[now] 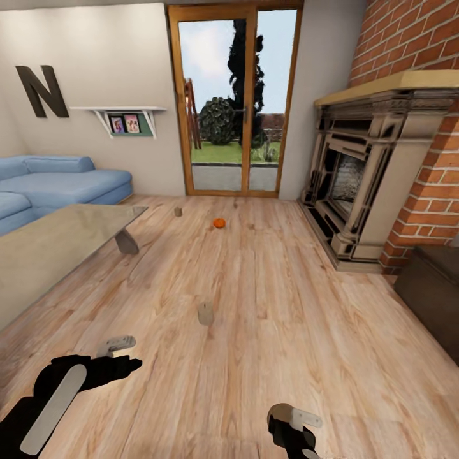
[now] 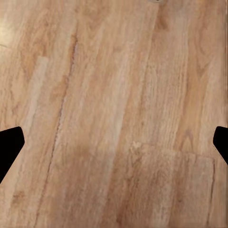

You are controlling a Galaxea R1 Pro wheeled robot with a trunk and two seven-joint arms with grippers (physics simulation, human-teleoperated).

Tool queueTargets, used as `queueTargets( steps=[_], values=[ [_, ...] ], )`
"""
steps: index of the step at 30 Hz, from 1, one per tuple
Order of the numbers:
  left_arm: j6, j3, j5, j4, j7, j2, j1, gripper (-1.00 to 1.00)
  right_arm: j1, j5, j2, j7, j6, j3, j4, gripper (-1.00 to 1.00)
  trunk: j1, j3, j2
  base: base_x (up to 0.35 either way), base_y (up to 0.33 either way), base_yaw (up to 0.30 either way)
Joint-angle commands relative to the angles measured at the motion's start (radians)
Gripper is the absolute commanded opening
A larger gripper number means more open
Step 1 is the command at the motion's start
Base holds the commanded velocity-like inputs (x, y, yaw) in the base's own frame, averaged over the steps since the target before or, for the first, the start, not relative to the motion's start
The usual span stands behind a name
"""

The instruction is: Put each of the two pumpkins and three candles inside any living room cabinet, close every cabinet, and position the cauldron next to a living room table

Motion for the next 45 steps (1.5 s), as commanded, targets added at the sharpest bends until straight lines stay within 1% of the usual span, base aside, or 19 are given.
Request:
queueTargets(
  steps=[1,5,11,20,27,45],
  values=[
    [0.002,-0.001,0.011,-0.001,0.011,0.001,0.000,1.00,-0.001,-0.009,0.000,-0.005,-0.004,0.009,0.001,-1.00,-0.004,0.002,0.007,0.000,0.000,-0.224],
    [0.001,-0.001,0.011,-0.001,0.012,0.001,0.000,1.00,-0.001,-0.009,0.000,-0.005,-0.004,0.009,0.001,-1.00,-0.019,0.015,0.035,0.000,0.000,-0.130],
    [0.002,-0.001,0.011,-0.001,0.013,0.001,0.000,1.00,-0.001,-0.009,0.000,-0.005,-0.004,0.009,0.001,-1.00,-0.042,0.034,0.077,-0.008,0.000,-0.017],
    [0.001,-0.001,0.011,-0.001,0.014,0.000,0.000,1.00,-0.001,-0.009,0.000,-0.005,-0.005,0.009,0.001,-1.00,-0.077,0.062,0.140,-0.153,0.019,-0.004],
    [0.001,-0.001,0.011,-0.001,0.014,-0.001,0.000,1.00,-0.001,-0.009,0.000,-0.005,-0.005,0.009,0.001,-1.00,-0.104,0.086,0.189,-0.007,0.001,-0.067],
    [0.001,-0.001,0.014,-0.001,0.014,-0.001,0.000,1.00,-0.001,-0.007,0.000,-0.004,-0.012,0.010,0.004,-1.00,-0.173,0.143,0.315,0.000,0.000,-0.002]
  ],
)
